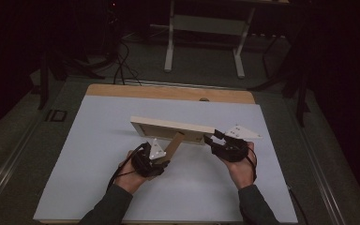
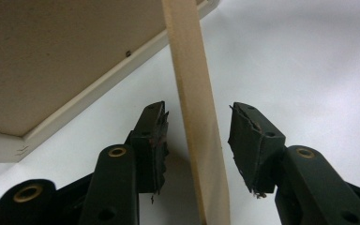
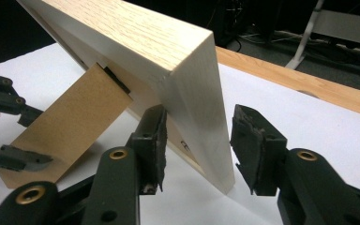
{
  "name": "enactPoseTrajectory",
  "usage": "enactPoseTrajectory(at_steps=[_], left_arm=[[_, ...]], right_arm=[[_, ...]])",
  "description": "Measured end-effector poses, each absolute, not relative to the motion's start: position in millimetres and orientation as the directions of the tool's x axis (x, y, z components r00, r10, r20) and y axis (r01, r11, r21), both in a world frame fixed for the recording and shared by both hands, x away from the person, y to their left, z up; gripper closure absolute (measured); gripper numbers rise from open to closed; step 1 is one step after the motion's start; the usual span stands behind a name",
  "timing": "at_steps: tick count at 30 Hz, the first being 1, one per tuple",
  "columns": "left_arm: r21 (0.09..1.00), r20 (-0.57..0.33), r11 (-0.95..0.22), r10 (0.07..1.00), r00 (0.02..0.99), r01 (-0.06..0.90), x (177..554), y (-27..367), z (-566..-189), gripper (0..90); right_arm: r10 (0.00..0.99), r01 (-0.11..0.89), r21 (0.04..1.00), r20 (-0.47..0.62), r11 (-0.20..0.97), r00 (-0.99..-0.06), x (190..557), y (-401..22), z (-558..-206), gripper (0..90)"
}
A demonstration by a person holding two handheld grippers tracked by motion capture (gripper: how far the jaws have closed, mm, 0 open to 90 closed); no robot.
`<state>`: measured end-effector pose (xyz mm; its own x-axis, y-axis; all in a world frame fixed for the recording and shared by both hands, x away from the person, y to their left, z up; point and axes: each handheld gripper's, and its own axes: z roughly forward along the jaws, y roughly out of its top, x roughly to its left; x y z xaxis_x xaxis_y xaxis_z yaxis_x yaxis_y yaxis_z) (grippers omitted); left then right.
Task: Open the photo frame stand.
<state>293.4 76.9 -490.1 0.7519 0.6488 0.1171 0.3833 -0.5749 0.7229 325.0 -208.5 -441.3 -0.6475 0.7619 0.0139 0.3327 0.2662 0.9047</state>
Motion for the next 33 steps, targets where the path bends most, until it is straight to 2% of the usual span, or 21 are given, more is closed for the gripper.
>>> enactPoseTrajectory(at_steps=[14, 33], left_arm=[[0.756, 0.072, -0.523, 0.664, 0.744, 0.394, 294, 86, -481, 52.6], [0.81, 0.032, -0.437, 0.698, 0.715, 0.391, 295, 111, -459, 54.0]], right_arm=[[0.754, 0.359, 0.886, 0.018, 0.292, -0.657, 327, -213, -447, 52.8], [0.745, 0.399, 0.855, 0.024, 0.33, -0.667, 329, -217, -462, 53.1]])
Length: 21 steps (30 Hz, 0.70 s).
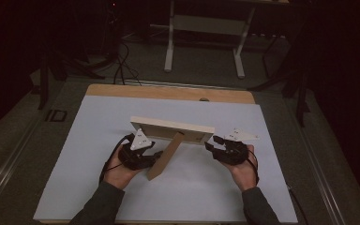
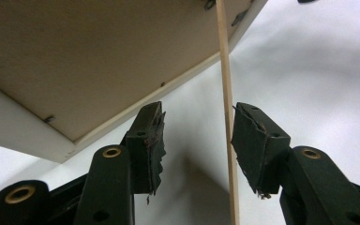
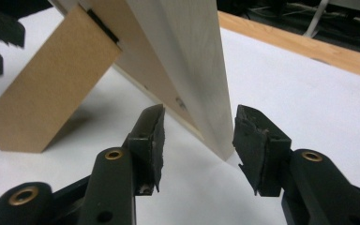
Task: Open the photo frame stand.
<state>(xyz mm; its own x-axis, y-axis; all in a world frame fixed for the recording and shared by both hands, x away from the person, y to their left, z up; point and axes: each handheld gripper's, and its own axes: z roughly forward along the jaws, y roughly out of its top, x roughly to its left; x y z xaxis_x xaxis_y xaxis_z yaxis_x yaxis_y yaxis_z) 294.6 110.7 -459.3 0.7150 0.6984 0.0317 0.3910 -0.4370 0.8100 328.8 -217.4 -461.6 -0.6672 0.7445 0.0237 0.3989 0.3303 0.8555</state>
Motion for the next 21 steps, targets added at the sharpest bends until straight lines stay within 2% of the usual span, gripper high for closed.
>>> enactPoseTrajectory(at_steps=[21], left_arm=[[0.85, -0.013, -0.332, 0.761, 0.648, 0.408, 303, 131, -450, 55.1]], right_arm=[[0.772, 0.464, 0.811, 0.025, 0.356, -0.636, 338, -235, -484, 56.8]])
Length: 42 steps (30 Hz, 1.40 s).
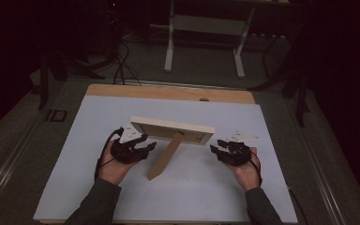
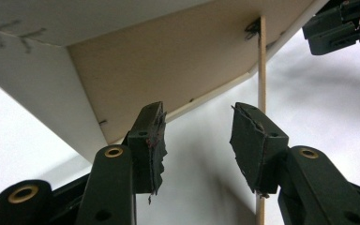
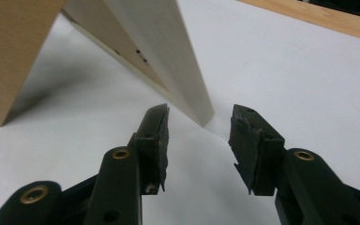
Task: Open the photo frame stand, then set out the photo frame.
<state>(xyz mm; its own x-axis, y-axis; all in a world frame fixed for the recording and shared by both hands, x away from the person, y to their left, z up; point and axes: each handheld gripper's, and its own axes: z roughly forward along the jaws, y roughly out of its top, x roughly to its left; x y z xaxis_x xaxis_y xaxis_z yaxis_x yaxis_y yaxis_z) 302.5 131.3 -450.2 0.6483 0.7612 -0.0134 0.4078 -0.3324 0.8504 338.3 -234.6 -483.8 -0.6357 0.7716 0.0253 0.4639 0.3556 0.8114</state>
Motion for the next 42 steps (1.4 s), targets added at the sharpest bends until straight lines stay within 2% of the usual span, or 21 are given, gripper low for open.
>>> enactPoseTrajectory(at_steps=[22, 30, 34, 39, 42], left_arm=[[0.875, -0.04, -0.254, 0.811, 0.584, 0.413, 311, 148, -450, 57.3], [0.874, -0.052, -0.24, 0.819, 0.572, 0.423, 315, 150, -452, 59.9], [0.873, -0.06, -0.232, 0.822, 0.566, 0.429, 317, 150, -452, 60.9], [0.876, -0.046, -0.234, 0.829, 0.558, 0.421, 316, 147, -453, 65.6], [0.88, -0.04, -0.232, 0.833, 0.551, 0.415, 317, 146, -453, 68.9]], right_arm=[[0.823, 0.504, 0.808, 0.041, 0.306, -0.566, 360, -246, -487, 62.3], [0.84, 0.515, 0.807, 0.044, 0.289, -0.541, 369, -242, -488, 67.7], [0.844, 0.512, 0.812, 0.046, 0.28, -0.534, 373, -238, -487, 72.2], [0.847, 0.509, 0.817, 0.05, 0.27, -0.529, 377, -234, -484, 86.5], [0.845, 0.504, 0.823, 0.056, 0.263, -0.532, 378, -231, -483, 89.8]])
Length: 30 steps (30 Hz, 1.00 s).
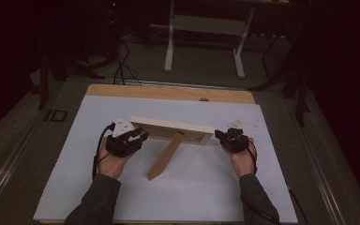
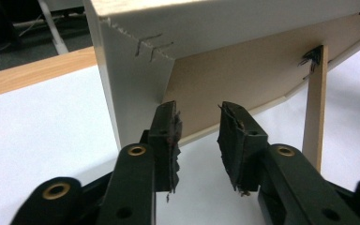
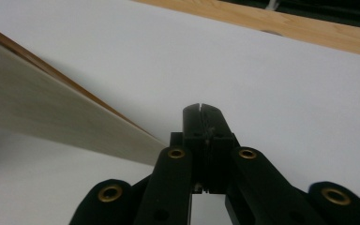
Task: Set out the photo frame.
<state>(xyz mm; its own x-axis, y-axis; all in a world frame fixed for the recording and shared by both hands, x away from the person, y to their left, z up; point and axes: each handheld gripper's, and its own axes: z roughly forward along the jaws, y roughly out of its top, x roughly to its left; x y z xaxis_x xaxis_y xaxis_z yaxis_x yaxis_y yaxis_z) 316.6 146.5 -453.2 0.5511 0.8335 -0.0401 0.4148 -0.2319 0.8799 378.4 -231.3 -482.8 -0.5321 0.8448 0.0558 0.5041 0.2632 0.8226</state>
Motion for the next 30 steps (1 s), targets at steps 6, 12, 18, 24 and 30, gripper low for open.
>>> enactPoseTrajectory(at_steps=[6, 12, 18, 24, 30], left_arm=[[0.875, -0.032, -0.242, 0.835, 0.549, 0.419, 318, 146, -455, 77.5], [0.875, -0.037, -0.234, 0.841, 0.54, 0.424, 320, 145, -456, 84.0], [0.876, -0.043, -0.222, 0.848, 0.528, 0.428, 321, 146, -456, 88.2], [0.875, -0.057, -0.208, 0.853, 0.519, 0.437, 323, 147, -456, 90.0], [0.877, -0.069, -0.194, 0.855, 0.514, 0.441, 325, 146, -456, 90.0]], right_arm=[[0.829, 0.495, 0.832, 0.081, 0.249, -0.553, 380, -225, -479, 89.9], [0.806, 0.487, 0.844, 0.12, 0.225, -0.579, 381, -221, -474, 90.0], [0.786, 0.467, 0.853, 0.116, 0.234, -0.607, 380, -217, -469, 89.9], [0.769, 0.46, 0.858, 0.131, 0.229, -0.626, 378, -217, -465, 89.9], [0.75, 0.437, 0.87, 0.13, 0.227, -0.649, 374, -217, -454, 89.9]])
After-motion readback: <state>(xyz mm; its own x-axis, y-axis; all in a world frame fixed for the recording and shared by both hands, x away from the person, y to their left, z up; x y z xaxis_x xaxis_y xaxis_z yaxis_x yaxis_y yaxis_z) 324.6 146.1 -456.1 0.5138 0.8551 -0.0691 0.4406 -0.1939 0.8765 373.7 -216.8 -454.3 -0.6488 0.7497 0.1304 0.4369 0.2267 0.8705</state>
